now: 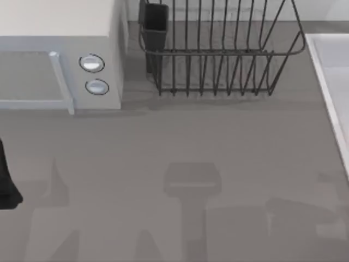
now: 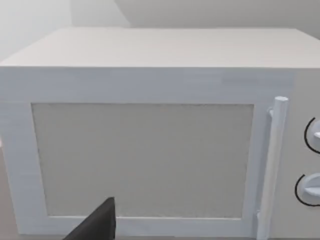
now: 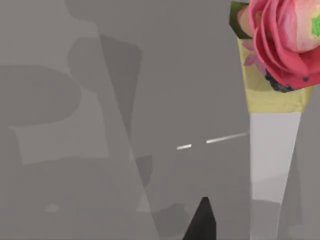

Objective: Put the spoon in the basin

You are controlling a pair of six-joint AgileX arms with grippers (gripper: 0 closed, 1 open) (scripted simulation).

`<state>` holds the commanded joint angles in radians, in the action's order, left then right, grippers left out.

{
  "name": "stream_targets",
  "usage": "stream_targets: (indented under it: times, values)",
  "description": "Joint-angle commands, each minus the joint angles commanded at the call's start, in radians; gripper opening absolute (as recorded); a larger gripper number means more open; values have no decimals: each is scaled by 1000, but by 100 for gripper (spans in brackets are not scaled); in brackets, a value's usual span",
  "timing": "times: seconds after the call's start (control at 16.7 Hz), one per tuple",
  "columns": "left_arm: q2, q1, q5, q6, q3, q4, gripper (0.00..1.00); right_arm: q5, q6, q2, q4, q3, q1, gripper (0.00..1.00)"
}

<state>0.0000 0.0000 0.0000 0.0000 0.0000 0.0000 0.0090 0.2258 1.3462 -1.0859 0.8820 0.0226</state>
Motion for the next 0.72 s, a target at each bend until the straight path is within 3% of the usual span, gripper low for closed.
stream_targets:
  times: [0.48,0.72]
  values:
    - [0,0,0,0,0,0,100,-1,0,-15,-41,37,0,0]
    - [0,0,0,0,0,0,100,-1,-8,114,-96,182,12,0]
